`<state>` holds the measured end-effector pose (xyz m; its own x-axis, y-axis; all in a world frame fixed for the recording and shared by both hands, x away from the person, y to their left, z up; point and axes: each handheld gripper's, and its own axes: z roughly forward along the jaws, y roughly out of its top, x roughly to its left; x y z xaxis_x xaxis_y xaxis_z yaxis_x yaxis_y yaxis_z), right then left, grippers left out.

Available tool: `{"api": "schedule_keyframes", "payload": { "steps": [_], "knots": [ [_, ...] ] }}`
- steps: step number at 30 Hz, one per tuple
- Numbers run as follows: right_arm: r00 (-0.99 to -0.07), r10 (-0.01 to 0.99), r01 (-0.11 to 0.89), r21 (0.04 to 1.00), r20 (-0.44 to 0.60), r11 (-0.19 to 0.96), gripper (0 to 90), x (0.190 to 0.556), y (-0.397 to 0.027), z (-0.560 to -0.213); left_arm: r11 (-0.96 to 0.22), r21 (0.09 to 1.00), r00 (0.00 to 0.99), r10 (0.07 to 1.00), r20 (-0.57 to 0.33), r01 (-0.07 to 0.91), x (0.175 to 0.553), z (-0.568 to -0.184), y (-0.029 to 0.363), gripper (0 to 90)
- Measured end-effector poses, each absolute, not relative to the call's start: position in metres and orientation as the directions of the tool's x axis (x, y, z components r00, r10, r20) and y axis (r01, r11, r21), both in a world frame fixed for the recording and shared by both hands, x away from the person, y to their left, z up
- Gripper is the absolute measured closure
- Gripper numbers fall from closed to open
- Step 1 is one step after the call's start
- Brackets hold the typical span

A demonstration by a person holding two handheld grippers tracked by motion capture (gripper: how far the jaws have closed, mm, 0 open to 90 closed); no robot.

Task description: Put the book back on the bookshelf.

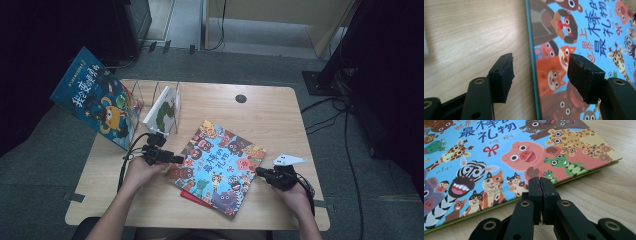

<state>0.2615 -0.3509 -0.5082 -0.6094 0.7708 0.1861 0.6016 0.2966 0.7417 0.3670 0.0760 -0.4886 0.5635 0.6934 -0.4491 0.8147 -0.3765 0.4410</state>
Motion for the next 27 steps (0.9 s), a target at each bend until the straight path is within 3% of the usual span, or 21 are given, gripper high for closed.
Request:
{"api": "schedule_keyframes", "payload": {
  "steps": [5,19,27],
  "knots": [
    [-0.609,0.768,0.604,0.744,0.199,0.286,88.9,0.262,-0.352,-0.509,-0.400,0.418,0.568,0.693,-0.443,0.815,0.374,-0.492,0.072,39.9],
    [-0.612,0.759,0.608,0.746,0.222,0.271,90.0,0.277,-0.348,-0.511,-0.361,0.398,0.532,0.658,-0.533,0.844,0.379,-0.496,0.072,41.7],
    [-0.613,0.758,0.605,0.750,0.225,0.267,90.0,0.282,-0.342,-0.511,-0.368,0.376,0.523,0.669,-0.528,0.850,0.376,-0.494,0.074,41.3]
  ]
}}
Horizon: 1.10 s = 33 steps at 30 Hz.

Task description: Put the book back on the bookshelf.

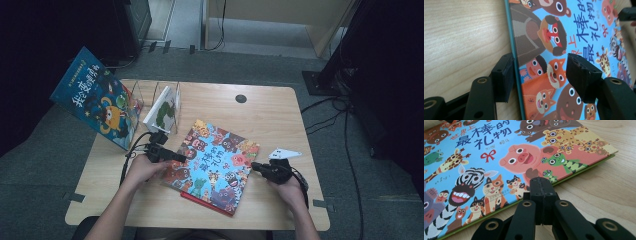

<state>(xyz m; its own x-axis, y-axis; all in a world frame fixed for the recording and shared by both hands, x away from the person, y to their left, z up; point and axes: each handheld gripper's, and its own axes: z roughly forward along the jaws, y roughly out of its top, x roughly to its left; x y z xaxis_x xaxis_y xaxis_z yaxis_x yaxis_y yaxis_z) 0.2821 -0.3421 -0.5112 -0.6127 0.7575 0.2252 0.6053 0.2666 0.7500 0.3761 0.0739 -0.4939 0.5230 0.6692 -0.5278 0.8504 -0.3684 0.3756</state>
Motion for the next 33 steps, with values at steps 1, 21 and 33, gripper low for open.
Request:
{"api": "schedule_keyframes", "payload": {
  "steps": [1,21,33],
  "knots": [
    [-0.611,0.757,0.609,0.748,0.231,0.263,90.0,0.2825,-0.3418,-0.5113,-0.382,0.375,0.532,0.673,-0.513,0.845,0.3746,-0.4931,0.0735,41.5],
    [-0.625,0.741,0.621,0.731,0.246,0.282,90.0,0.2832,-0.3373,-0.5111,-0.345,0.387,0.505,0.723,-0.471,0.855,0.3764,-0.4918,0.0696,47.6],
    [-0.614,0.739,0.636,0.728,0.277,0.256,90.0,0.2854,-0.3379,-0.5124,-0.328,0.346,0.470,0.718,-0.513,0.879,0.3785,-0.4877,0.0775,55.5]
  ]
}}
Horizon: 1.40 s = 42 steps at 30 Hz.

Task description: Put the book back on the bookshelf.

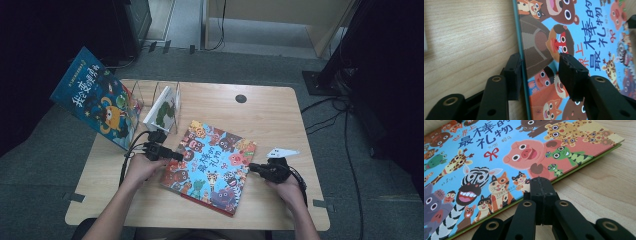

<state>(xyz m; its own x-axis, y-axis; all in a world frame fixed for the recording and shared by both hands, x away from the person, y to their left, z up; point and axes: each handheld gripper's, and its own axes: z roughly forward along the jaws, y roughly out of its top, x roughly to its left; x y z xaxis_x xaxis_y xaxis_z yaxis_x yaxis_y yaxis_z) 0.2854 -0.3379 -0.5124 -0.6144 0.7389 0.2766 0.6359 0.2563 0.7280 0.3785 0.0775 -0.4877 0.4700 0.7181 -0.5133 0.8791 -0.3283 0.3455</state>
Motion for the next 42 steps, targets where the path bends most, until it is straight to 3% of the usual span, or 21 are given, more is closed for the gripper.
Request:
{"api": "schedule_keyframes", "payload": {
  "steps": [5,12,13,14,15,18,22,24,31,42],
  "knots": [
    [-0.613,0.742,0.638,0.724,0.270,0.263,90.0,0.285,-0.338,-0.512,-0.270,0.374,0.452,0.671,-0.587,0.887,0.376,-0.474,0.086,56.4],
    [-0.609,0.752,0.615,0.748,0.251,0.249,90.0,0.285,-0.333,-0.509,-0.282,0.381,0.467,0.650,-0.599,0.881,0.376,-0.455,0.087,56.7],
    [-0.629,0.726,0.602,0.765,0.278,0.229,90.0,0.286,-0.332,-0.508,-0.296,0.375,0.476,0.608,-0.635,0.879,0.376,-0.454,0.084,58.6],
    [-0.674,0.621,0.625,0.757,0.400,0.191,90.0,0.289,-0.322,-0.513,-0.307,0.363,0.475,0.575,-0.666,0.880,0.376,-0.453,0.081,60.5],
    [-0.712,0.578,0.594,0.782,0.399,0.191,90.0,0.289,-0.313,-0.516,-0.332,0.353,0.484,0.553,-0.678,0.875,0.375,-0.453,0.074,61.5],
    [-0.743,0.636,0.486,0.822,0.210,0.297,90.0,0.284,-0.281,-0.503,-0.426,0.335,0.539,0.602,-0.589,0.841,0.371,-0.460,0.051,60.3],
    [-0.731,0.636,0.530,0.792,0.245,0.304,90.0,0.288,-0.286,-0.510,-0.418,0.264,0.485,0.613,-0.624,0.869,0.375,-0.497,0.048,58.7],
    [-0.736,0.636,0.522,0.791,0.230,0.318,90.0,0.288,-0.284,-0.511,-0.379,0.276,0.461,0.594,-0.660,0.883,0.375,-0.503,0.052,59.8],
    [-0.736,0.635,0.524,0.792,0.236,0.313,90.0,0.288,-0.292,-0.511,-0.360,0.294,0.461,0.605,-0.649,0.885,0.373,-0.502,0.061,53.8],
    [-0.658,0.724,0.554,0.783,0.206,0.281,90.0,0.273,-0.342,-0.509,-0.345,0.292,0.450,0.627,-0.636,0.892,0.375,-0.500,0.065,49.9]
  ]
}}
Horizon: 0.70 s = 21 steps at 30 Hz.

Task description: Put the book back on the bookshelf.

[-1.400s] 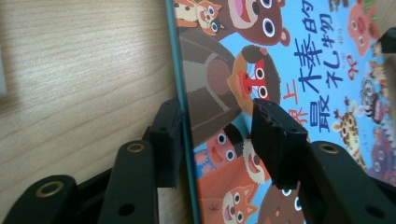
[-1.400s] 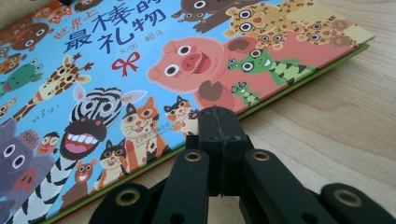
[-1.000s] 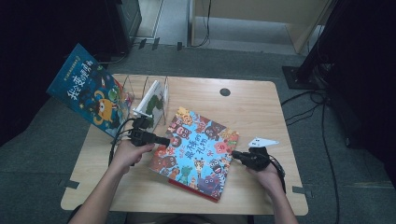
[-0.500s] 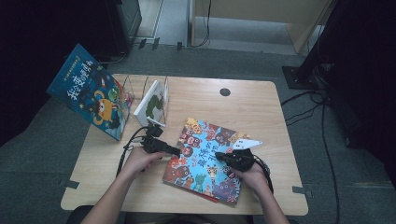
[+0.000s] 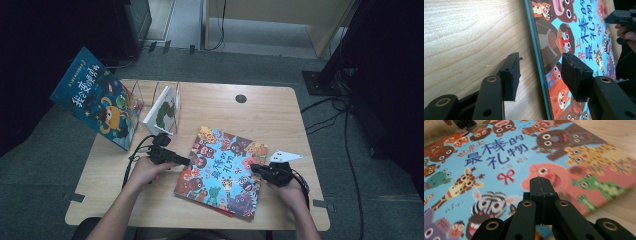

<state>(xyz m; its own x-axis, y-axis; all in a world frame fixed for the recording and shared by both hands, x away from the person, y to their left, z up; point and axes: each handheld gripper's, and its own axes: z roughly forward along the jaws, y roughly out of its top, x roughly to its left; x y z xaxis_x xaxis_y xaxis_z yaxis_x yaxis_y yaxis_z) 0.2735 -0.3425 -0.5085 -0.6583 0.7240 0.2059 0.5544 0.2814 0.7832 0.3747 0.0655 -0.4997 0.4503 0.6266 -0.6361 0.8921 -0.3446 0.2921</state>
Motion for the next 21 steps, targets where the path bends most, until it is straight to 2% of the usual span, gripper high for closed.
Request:
{"api": "schedule_keyframes", "payload": {
  "steps": [3,10,21],
  "knots": [
    [-0.634,0.747,0.565,0.779,0.197,0.274,90.0,0.268,-0.354,-0.508,-0.362,0.306,0.474,0.637,-0.609,0.880,0.374,-0.497,0.063,47.8],
    [-0.580,0.790,0.604,0.756,0.199,0.253,90.0,0.256,-0.374,-0.510,-0.379,0.319,0.494,0.621,-0.609,0.869,0.375,-0.495,0.057,43.9],
    [-0.590,0.783,0.609,0.746,0.197,0.271,90.0,0.255,-0.368,-0.512,-0.388,0.321,0.502,0.615,-0.608,0.864,0.378,-0.498,0.055,44.1]
  ]
}}
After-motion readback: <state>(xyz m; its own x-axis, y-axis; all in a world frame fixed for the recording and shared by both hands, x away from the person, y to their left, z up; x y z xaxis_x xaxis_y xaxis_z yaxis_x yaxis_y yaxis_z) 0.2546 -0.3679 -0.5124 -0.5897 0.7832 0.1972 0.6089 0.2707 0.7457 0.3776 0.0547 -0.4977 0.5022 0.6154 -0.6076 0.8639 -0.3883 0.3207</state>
